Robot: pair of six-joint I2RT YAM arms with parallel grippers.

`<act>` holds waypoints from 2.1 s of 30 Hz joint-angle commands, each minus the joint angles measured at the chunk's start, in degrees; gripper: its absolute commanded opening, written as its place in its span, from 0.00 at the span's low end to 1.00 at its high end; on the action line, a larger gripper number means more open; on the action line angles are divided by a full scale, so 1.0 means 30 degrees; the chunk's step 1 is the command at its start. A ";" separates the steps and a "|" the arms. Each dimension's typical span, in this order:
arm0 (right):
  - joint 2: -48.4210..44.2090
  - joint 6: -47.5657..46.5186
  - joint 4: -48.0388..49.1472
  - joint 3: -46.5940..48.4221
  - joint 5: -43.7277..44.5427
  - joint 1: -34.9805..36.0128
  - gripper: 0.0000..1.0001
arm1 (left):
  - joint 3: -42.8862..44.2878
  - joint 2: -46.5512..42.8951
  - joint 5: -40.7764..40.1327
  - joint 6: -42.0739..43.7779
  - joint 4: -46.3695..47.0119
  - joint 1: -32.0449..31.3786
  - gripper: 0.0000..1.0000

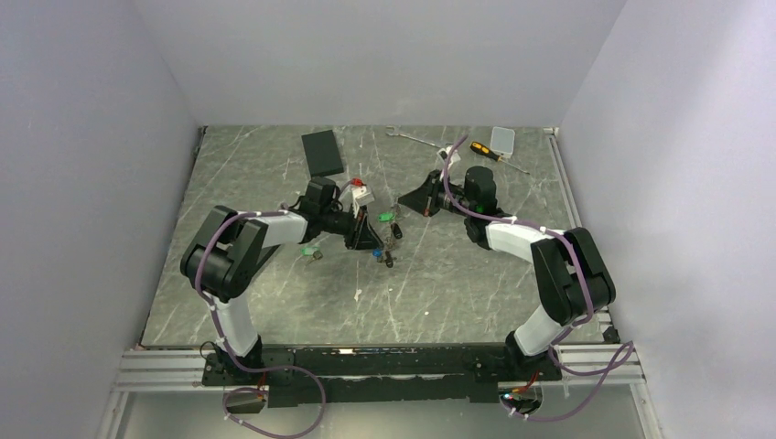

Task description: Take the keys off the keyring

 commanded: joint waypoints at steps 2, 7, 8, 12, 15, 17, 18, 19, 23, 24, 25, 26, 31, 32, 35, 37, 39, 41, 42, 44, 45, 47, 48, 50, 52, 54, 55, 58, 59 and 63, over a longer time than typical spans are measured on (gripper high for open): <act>-0.0549 0.0149 0.1417 0.0096 -0.0137 0.0148 0.00 | 0.0026 -0.0180 0.0257 -0.0694 0.1358 -0.0221 0.25; -0.0551 0.0105 0.1392 0.0085 -0.0076 0.0147 0.00 | -0.0038 0.0045 0.0176 -0.0691 0.1507 -0.0420 0.27; -0.0551 0.0118 0.1387 0.0096 -0.0058 0.0150 0.00 | -0.0060 0.0118 0.0145 -0.0698 0.1545 -0.0453 0.28; -0.0580 0.0177 0.1386 0.0033 0.0037 0.0162 0.00 | -0.0240 0.0358 -0.0284 -0.1203 0.2387 -0.0525 0.33; -0.0653 0.0248 0.1442 -0.0081 0.0269 0.0148 0.00 | -0.0874 0.0447 -0.0915 -0.2269 0.3799 -0.0573 0.38; -0.0695 0.0411 0.1473 -0.0185 0.0686 0.0202 0.00 | -0.1454 0.0429 -0.1171 -0.2863 0.5046 -0.0619 0.39; -0.0705 0.0493 0.1459 -0.0194 0.0964 0.0255 0.00 | -0.1812 0.0407 -0.1360 -0.3093 0.5690 -0.0647 0.41; -0.0698 0.0565 0.1384 -0.0159 0.1204 0.0365 0.00 | -0.2062 0.0346 -0.1472 -0.3290 0.6217 -0.0643 0.41; -0.0741 0.0559 0.0997 0.0051 0.2647 0.1169 0.00 | -0.2348 -0.0087 -0.1766 -0.3590 0.6306 0.0028 0.48; -0.0666 0.0595 0.0927 0.0172 0.2978 0.1369 0.00 | -0.2404 -0.0141 -0.1585 -0.3873 0.6469 0.0412 0.50; -0.0518 0.0779 0.0856 0.0308 0.3301 0.1525 0.00 | -0.2495 -0.0151 -0.1321 -0.4212 0.6746 0.0749 0.52; -0.0309 0.1008 0.0741 0.0487 0.3580 0.1626 0.00 | -0.2605 -0.0189 -0.1115 -0.4360 0.6913 0.1044 0.55; 0.1129 0.2079 -0.1694 0.2305 0.5384 0.1964 0.00 | -0.3249 -0.0404 -0.0906 -0.4378 0.7818 0.1329 0.57; 0.1322 0.2269 -0.2156 0.2684 0.5679 0.1999 0.00 | -0.3337 -0.0345 -0.0884 -0.4480 0.8057 0.1351 0.57; 0.1717 0.2566 -0.2809 0.3331 0.6409 0.2066 0.00 | -0.3274 -0.0009 -0.1068 -0.4749 0.8366 0.1412 0.55; 0.1917 0.2773 -0.3075 0.3528 0.7166 0.2065 0.00 | -0.3214 0.0350 -0.1047 -0.5226 0.8939 0.1523 0.55; 0.2285 0.2923 -0.3188 0.3773 0.7066 0.2067 0.00 | -0.3073 0.0798 -0.0979 -0.5685 0.9479 0.1563 0.56; 0.2456 0.2943 -0.3245 0.3933 0.6997 0.2052 0.00 | -0.2919 0.1163 -0.1046 -0.5983 0.9862 0.1585 0.57; 0.2546 0.2999 -0.3130 0.3943 0.6898 0.2065 0.00 | -0.2867 0.1308 -0.1136 -0.6164 1.0159 0.1628 0.57; 0.2652 0.3005 -0.3118 0.4013 0.6826 0.2067 0.00 | -0.2825 0.1611 -0.1294 -0.6452 1.0730 0.1769 0.58; 0.2677 0.2992 -0.3099 0.4029 0.6785 0.2067 0.00 | -0.2797 0.1760 -0.1379 -0.6596 1.1007 0.1893 0.59; 0.2673 0.2940 -0.2964 0.3981 0.6676 0.2067 0.00 | -0.2800 0.2328 -0.1136 -0.7340 1.2369 0.2352 0.63; 0.2661 0.2955 -0.2864 0.3912 0.6616 0.2052 0.00 | -0.2878 0.2633 -0.0953 -0.7817 1.3413 0.2576 0.70; 0.2668 0.2961 -0.2749 0.3882 0.6484 0.2065 0.00 | -0.2897 0.3078 -0.0627 -0.8032 1.4091 0.2674 0.78; 0.2691 0.2961 -0.2649 0.3885 0.6311 0.2067 0.00 | -0.2539 0.3551 -0.0225 -0.7882 1.3972 0.2609 0.78; 0.2592 0.2897 -0.2522 0.3872 0.6156 0.2052 0.00 | -0.2329 0.3936 -0.0116 -0.7726 1.3821 0.2589 0.78; 0.2526 0.2854 -0.2475 0.3862 0.6086 0.2065 0.00 | -0.2310 0.4072 -0.0188 -0.7601 1.3763 0.2589 0.78; 0.2228 0.2750 -0.2375 0.3792 0.5930 0.2067 0.00 | -0.2255 0.4427 -0.0082 -0.7352 1.3665 0.2589 0.77; 0.2122 0.2781 -0.2252 0.3731 0.5882 0.2067 0.00 | -0.2213 0.4576 0.0060 -0.7481 1.3739 0.2567 0.76; 0.2013 0.2742 -0.2289 0.3731 0.5871 0.2066 0.00 | -0.2116 0.4888 0.0923 -0.8048 1.4163 0.2451 0.70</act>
